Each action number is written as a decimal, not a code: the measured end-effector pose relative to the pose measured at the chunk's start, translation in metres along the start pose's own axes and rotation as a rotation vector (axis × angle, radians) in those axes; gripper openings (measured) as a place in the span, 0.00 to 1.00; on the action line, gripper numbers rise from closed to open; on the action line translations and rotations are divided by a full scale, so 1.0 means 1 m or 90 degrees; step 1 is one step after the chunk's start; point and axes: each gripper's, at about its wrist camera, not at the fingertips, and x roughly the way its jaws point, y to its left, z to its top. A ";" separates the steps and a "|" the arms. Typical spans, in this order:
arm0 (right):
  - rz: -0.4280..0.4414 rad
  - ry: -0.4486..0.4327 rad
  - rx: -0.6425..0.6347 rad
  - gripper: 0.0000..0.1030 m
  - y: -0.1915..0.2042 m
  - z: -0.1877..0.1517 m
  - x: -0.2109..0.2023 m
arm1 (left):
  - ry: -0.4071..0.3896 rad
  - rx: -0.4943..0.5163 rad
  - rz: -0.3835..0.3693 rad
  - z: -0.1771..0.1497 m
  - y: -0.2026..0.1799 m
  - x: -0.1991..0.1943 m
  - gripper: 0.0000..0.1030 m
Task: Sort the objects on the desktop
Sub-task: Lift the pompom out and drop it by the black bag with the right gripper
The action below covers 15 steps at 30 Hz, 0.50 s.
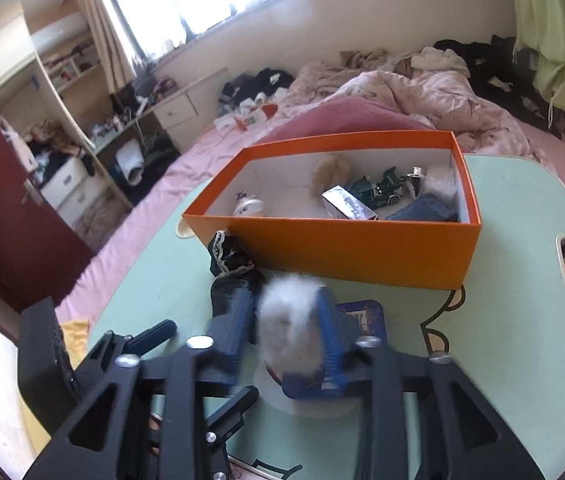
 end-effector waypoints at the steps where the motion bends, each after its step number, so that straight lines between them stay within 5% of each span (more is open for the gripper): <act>1: 0.007 -0.011 0.006 0.53 -0.003 -0.003 -0.004 | 0.000 0.000 0.000 0.000 0.000 0.000 1.00; 7: -0.051 -0.067 -0.007 0.65 -0.014 -0.027 -0.036 | -0.001 -0.002 0.002 0.000 0.001 0.000 1.00; 15: -0.123 -0.023 -0.056 0.70 -0.031 -0.065 -0.036 | -0.003 -0.004 0.004 0.000 0.003 0.000 1.00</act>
